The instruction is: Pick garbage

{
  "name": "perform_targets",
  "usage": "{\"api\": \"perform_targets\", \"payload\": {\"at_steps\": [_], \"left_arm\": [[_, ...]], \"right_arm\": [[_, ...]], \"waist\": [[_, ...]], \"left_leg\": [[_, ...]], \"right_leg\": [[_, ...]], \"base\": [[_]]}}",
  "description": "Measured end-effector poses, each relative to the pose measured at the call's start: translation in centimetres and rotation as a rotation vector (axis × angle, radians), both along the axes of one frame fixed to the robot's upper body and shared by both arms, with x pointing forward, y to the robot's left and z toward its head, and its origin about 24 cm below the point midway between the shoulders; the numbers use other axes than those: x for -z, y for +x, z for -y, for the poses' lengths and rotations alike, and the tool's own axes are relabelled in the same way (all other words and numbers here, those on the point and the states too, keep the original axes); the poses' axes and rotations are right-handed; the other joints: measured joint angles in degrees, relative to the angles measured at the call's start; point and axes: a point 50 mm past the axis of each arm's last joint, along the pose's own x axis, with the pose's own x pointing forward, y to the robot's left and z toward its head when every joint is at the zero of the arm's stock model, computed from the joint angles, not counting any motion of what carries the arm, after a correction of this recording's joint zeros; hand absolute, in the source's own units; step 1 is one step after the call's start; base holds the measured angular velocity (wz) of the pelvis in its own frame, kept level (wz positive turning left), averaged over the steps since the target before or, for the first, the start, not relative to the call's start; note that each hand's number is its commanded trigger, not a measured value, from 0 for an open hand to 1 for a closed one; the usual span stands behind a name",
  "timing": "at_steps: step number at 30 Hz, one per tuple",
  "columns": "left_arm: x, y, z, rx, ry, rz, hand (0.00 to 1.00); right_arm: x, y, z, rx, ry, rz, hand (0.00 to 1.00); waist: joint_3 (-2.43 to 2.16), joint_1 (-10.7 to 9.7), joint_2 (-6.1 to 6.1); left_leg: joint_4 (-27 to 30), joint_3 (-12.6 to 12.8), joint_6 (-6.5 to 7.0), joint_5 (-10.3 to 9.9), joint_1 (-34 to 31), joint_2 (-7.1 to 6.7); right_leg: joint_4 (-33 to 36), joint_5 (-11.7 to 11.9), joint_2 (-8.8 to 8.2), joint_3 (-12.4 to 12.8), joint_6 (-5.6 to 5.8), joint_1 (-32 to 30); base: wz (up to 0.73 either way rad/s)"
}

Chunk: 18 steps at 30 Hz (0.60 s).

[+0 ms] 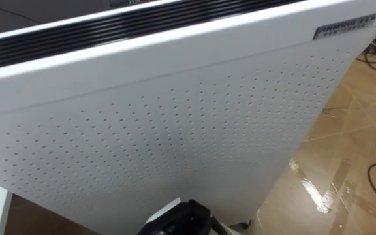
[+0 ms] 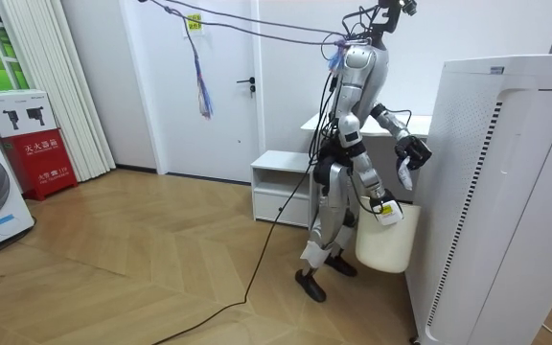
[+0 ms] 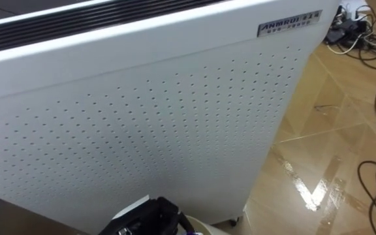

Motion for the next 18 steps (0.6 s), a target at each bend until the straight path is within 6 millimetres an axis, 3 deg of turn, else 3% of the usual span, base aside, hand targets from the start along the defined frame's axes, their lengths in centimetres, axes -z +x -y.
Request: {"api": "perform_targets", "payload": {"at_steps": [18], "left_arm": [[1.1, -1.1, -1.1, -0.004, 0.050, -0.046, 0.00]], "right_arm": [[0.0, 0.0, -0.1, 0.004, 0.009, -0.001, 1.00]], "waist": [[-0.22, -0.31, 0.39]], "left_leg": [[1.37, 0.11, 0.06, 0.05, -0.86, 0.08]], "right_leg": [[0.05, 0.00, 0.20, -0.29, -0.05, 0.17]], "base": [[0.01]]}}
